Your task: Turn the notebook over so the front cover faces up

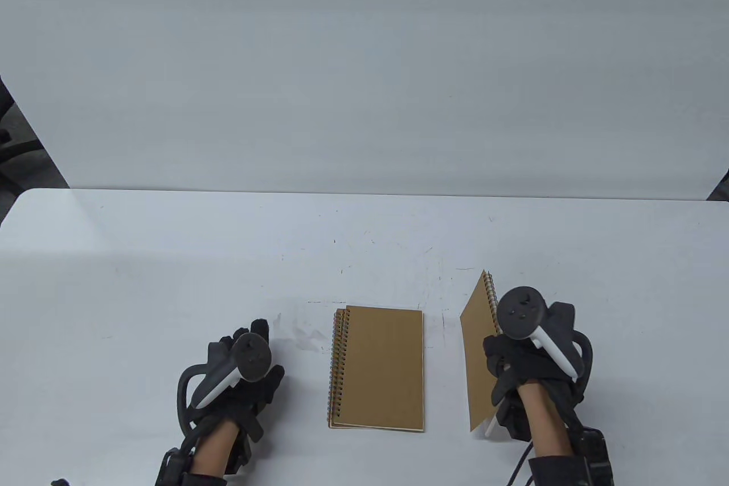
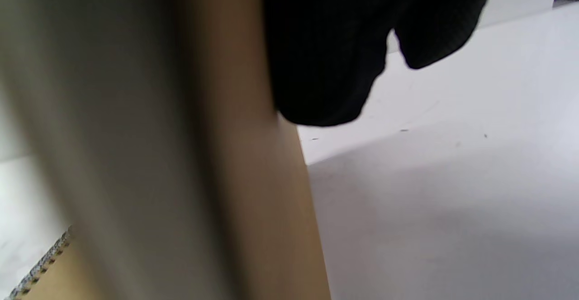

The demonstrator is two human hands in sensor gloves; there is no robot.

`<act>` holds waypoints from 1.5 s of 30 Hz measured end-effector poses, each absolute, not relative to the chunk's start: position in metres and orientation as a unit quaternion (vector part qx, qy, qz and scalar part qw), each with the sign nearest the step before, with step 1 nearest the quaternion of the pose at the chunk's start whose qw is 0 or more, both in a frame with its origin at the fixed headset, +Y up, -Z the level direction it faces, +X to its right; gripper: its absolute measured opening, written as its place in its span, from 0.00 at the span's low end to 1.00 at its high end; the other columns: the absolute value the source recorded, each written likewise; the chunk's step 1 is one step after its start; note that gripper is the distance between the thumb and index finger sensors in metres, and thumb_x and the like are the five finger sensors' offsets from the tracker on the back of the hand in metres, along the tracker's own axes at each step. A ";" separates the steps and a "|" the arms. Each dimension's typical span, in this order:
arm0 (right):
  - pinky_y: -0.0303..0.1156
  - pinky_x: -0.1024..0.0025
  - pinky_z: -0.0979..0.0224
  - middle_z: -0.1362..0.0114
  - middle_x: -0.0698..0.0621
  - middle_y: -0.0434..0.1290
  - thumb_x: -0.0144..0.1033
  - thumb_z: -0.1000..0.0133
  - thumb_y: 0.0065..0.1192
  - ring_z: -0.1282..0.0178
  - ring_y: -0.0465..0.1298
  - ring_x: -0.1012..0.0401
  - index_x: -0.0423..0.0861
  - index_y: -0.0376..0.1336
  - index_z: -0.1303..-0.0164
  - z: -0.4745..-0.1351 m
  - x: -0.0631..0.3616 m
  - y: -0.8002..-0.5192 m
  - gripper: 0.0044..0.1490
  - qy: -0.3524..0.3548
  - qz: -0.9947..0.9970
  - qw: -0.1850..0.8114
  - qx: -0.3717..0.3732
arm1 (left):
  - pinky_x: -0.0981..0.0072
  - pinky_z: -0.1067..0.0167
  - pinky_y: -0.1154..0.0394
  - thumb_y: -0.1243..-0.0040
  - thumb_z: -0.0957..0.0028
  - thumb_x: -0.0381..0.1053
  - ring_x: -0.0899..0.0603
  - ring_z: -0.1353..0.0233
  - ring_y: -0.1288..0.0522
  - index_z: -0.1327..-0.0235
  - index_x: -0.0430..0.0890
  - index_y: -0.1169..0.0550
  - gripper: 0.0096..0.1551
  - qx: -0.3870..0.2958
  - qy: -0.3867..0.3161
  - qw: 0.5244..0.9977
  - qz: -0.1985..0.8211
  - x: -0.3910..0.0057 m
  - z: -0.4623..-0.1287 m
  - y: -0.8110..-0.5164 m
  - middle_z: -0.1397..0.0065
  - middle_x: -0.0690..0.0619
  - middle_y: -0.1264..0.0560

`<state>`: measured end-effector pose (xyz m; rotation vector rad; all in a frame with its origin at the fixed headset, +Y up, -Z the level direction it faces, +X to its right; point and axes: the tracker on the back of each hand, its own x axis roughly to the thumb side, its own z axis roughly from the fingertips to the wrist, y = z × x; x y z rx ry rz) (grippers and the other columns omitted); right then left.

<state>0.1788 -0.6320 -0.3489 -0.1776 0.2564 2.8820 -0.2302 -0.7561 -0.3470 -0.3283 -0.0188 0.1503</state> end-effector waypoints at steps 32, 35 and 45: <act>0.65 0.38 0.33 0.47 0.47 0.77 0.41 0.42 0.64 0.51 0.83 0.54 0.22 0.45 0.23 -0.375 -0.060 -0.738 0.53 0.166 0.984 -0.044 -0.055 | 0.24 0.28 0.50 0.55 0.36 0.63 0.21 0.18 0.61 0.21 0.49 0.72 0.54 -0.236 -0.009 0.962 0.138 -0.226 -0.346 -0.766 0.14 0.34 0.61; 0.63 0.35 0.32 0.42 0.40 0.76 0.48 0.39 0.54 0.47 0.82 0.49 0.23 0.42 0.22 -0.375 -0.061 -0.741 0.53 0.179 0.982 -0.041 -0.044 | 0.24 0.28 0.50 0.55 0.36 0.63 0.21 0.18 0.61 0.20 0.49 0.72 0.53 -0.235 -0.006 0.962 0.135 -0.226 -0.346 -0.765 0.14 0.35 0.61; 0.59 0.33 0.31 0.37 0.38 0.74 0.47 0.38 0.52 0.40 0.78 0.45 0.30 0.43 0.19 -0.362 -0.028 -0.710 0.48 0.158 0.987 0.026 0.013 | 0.23 0.28 0.51 0.55 0.36 0.64 0.21 0.18 0.62 0.21 0.49 0.72 0.54 -0.227 0.003 0.965 0.130 -0.231 -0.348 -0.763 0.14 0.35 0.62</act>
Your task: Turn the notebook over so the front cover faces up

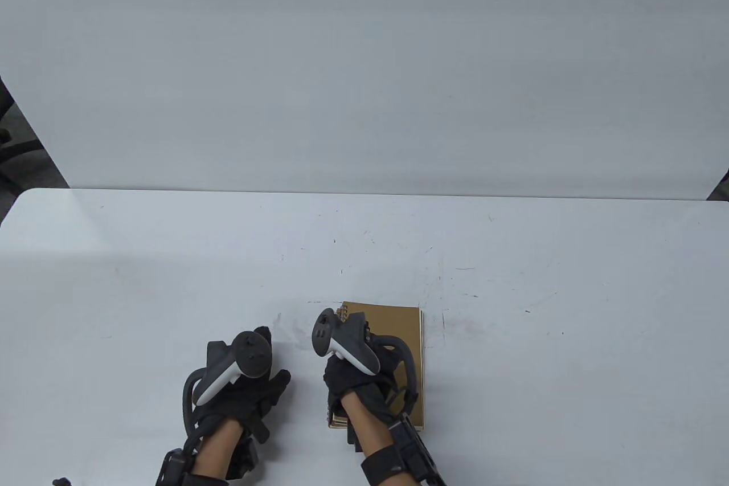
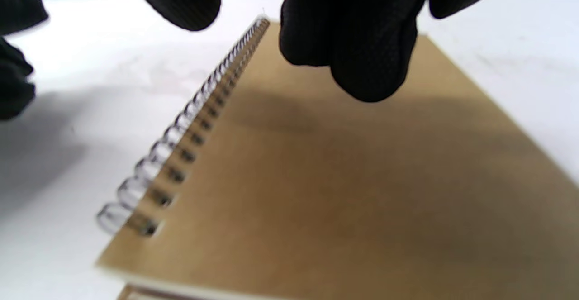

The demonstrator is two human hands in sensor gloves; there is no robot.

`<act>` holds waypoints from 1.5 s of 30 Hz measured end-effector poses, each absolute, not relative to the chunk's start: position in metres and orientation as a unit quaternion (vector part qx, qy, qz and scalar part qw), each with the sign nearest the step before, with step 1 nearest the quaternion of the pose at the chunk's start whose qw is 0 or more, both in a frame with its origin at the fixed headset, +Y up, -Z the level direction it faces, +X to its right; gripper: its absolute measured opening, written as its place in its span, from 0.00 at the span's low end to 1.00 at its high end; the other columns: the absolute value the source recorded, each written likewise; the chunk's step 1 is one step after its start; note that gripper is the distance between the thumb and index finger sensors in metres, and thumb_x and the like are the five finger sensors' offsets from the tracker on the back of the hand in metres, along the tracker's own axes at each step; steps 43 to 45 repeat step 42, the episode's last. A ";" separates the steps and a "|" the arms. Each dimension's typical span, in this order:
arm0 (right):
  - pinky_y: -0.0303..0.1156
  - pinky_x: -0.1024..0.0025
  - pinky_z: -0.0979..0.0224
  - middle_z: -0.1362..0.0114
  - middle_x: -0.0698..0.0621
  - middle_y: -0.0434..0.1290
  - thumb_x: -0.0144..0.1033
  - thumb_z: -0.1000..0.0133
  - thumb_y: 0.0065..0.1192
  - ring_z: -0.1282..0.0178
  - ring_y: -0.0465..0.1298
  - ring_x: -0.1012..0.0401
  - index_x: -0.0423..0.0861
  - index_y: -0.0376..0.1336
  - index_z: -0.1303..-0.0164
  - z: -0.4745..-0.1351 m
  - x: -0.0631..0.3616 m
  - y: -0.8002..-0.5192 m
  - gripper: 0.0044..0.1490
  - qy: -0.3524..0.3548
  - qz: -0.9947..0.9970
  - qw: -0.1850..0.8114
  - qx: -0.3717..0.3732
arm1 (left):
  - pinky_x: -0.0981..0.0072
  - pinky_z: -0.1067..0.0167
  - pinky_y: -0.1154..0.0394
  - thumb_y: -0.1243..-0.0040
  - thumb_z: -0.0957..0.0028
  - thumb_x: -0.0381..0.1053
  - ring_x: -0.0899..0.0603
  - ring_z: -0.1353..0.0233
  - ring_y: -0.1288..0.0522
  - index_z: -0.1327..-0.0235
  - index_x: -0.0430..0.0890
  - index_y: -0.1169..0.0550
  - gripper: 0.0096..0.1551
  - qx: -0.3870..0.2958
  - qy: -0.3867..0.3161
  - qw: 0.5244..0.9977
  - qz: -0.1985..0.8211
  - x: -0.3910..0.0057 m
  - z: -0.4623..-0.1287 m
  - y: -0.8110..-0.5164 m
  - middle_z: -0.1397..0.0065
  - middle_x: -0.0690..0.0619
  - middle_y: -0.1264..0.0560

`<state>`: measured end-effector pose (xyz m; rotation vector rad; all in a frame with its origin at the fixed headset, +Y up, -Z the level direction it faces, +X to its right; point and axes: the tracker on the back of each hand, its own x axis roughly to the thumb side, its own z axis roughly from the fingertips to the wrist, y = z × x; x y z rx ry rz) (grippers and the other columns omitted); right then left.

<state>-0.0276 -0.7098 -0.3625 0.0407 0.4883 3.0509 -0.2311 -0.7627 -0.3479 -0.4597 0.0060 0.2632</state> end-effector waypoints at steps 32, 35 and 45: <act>0.44 0.18 0.34 0.17 0.29 0.61 0.56 0.39 0.49 0.23 0.61 0.27 0.38 0.48 0.17 -0.324 0.242 -0.724 0.48 0.008 0.992 0.062 0.111 | 0.17 0.33 0.64 0.59 0.39 0.74 0.24 0.18 0.74 0.23 0.52 0.77 0.58 -0.267 -0.021 0.963 0.039 -0.222 -0.347 -0.768 0.15 0.39 0.74; 0.44 0.18 0.34 0.17 0.29 0.61 0.56 0.39 0.49 0.23 0.61 0.28 0.38 0.48 0.17 -0.321 0.238 -0.724 0.48 0.009 0.992 0.044 0.116 | 0.17 0.33 0.64 0.59 0.39 0.74 0.24 0.18 0.74 0.23 0.52 0.77 0.58 -0.269 -0.019 0.962 0.034 -0.221 -0.346 -0.769 0.15 0.39 0.74; 0.44 0.18 0.34 0.18 0.30 0.62 0.56 0.39 0.49 0.23 0.62 0.29 0.38 0.49 0.17 -0.318 0.231 -0.727 0.47 0.011 0.991 0.031 0.129 | 0.17 0.33 0.65 0.60 0.39 0.74 0.24 0.18 0.74 0.23 0.52 0.77 0.58 -0.289 -0.030 0.957 0.025 -0.214 -0.345 -0.772 0.15 0.39 0.74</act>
